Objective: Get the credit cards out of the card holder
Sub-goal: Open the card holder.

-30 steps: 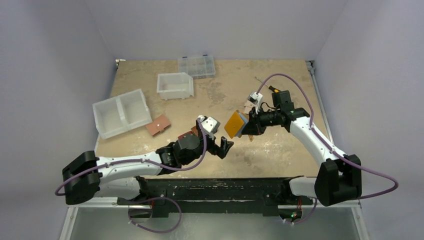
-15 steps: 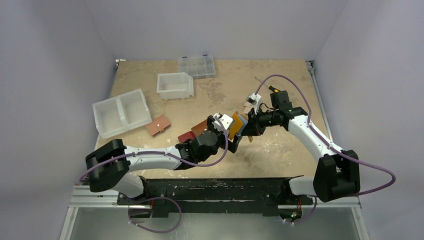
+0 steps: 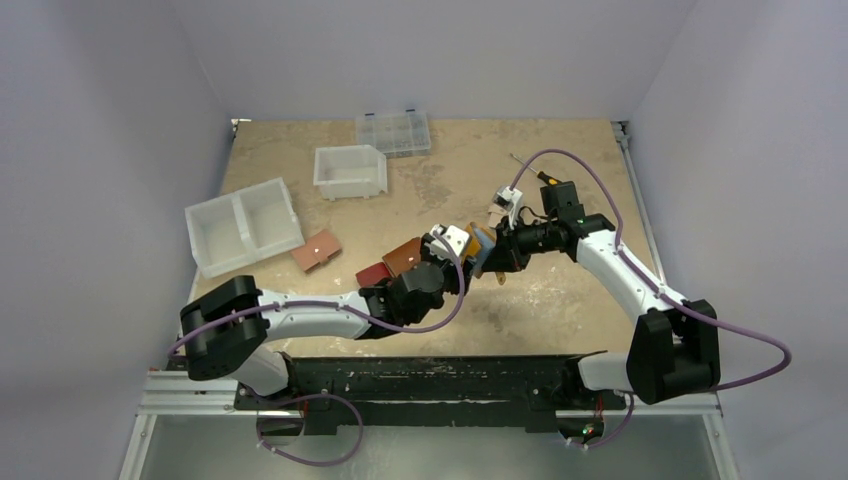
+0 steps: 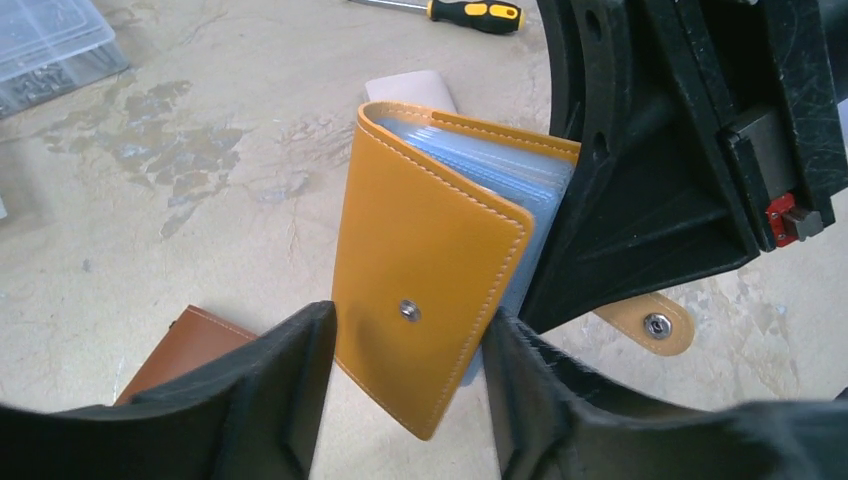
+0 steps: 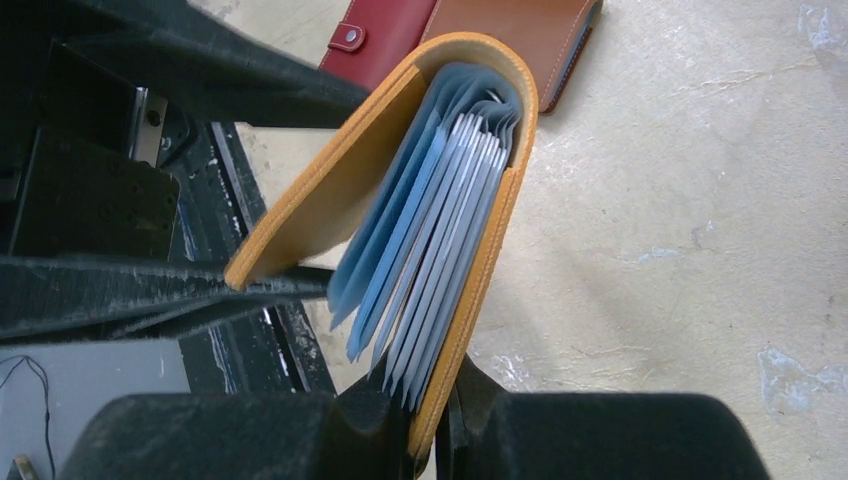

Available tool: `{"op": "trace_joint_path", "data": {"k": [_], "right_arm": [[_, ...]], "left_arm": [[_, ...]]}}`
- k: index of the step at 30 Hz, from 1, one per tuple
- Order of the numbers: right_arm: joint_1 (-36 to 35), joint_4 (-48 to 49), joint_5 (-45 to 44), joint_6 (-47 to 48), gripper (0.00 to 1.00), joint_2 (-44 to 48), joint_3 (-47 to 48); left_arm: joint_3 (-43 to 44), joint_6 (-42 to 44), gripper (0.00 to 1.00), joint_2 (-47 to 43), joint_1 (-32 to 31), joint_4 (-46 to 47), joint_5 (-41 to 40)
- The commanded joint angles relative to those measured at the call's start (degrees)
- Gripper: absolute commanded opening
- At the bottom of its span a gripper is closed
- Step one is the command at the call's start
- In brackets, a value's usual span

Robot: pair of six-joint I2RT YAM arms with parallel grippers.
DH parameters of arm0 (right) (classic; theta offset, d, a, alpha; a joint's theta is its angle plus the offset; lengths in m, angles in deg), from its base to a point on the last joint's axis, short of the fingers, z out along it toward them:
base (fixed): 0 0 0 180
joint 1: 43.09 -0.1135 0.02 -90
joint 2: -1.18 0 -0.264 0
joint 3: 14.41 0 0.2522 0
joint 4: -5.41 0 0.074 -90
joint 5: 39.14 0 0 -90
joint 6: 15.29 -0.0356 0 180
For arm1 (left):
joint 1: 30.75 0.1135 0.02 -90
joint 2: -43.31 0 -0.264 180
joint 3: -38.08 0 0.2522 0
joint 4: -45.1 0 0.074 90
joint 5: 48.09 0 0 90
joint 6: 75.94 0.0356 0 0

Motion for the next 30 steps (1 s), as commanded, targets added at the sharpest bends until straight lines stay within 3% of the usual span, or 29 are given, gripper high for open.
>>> {"op": "trace_joint_path", "data": {"k": [1, 4, 10, 11, 14, 22, 30], "right_arm": [[0.23, 0.10, 2.58, 0.79, 0.00, 1.91, 0.99], [0.21, -0.05, 2.56, 0.94, 0.00, 1.78, 1.08], [0.20, -1.19, 2.42, 1.92, 0.00, 1.52, 1.47], [0.18, -1.63, 2.55, 2.30, 0.00, 1.51, 1.62], [0.17, -5.39, 3.17, 5.42, 0.00, 0.92, 2.81], [0.16, -15.75, -6.47, 18.25, 0.00, -1.78, 6.47], [0.08, -20.01, -9.80, 21.61, 0.00, -4.88, 6.78]], "left_arm": [[1.32, -1.74, 0.51, -2.92, -0.17, -0.39, -2.54], [0.39, -2.60, 0.44, -4.78, -0.17, -1.35, -2.93], [-1.41, -3.45, 0.42, -8.52, -0.02, -3.58, 0.41], [-1.70, -3.36, 0.37, -9.02, 0.12, -3.90, 1.47], [-2.38, -3.43, 0.00, -9.89, 1.32, -5.00, 7.58], [-5.21, -10.72, 0.00, -10.94, 5.19, -6.67, 24.11], [-12.84, -23.04, 0.00, -10.72, 6.24, -2.09, 34.43]]}}
